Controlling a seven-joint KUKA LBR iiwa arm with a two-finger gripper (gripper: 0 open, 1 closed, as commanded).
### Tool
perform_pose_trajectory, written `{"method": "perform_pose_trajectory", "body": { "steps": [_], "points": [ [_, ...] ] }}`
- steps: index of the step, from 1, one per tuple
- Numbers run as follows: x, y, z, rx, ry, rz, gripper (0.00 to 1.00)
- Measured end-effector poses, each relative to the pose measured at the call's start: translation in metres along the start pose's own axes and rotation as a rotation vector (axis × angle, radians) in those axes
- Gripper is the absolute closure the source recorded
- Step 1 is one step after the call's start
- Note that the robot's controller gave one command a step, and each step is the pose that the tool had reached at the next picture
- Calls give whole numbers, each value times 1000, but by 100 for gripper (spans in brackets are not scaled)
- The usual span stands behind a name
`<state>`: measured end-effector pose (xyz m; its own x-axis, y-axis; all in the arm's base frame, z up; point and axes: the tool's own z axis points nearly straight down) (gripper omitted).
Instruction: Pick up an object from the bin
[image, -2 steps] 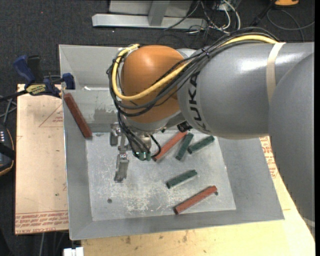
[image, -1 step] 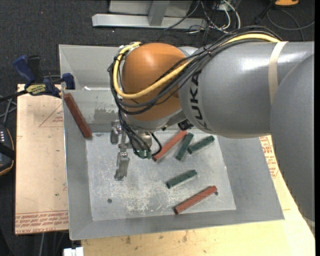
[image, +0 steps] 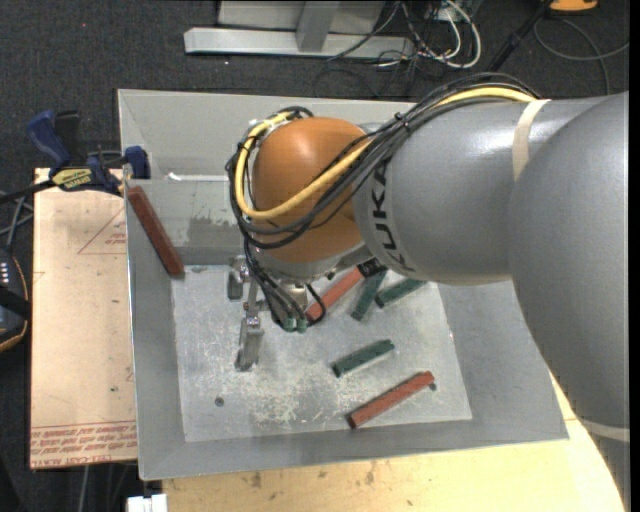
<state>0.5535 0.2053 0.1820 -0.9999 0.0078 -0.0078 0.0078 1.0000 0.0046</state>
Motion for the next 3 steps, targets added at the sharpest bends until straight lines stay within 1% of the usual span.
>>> {"method": "perform_pose_trajectory", "body": {
  "steps": [1,2,3],
  "points": [
    [-25,-46,35,2,8,-95,0],
    [-41,-77,23,5,8,-100,0],
    [-78,-116,14,2,4,-134,0]
  ]
}}
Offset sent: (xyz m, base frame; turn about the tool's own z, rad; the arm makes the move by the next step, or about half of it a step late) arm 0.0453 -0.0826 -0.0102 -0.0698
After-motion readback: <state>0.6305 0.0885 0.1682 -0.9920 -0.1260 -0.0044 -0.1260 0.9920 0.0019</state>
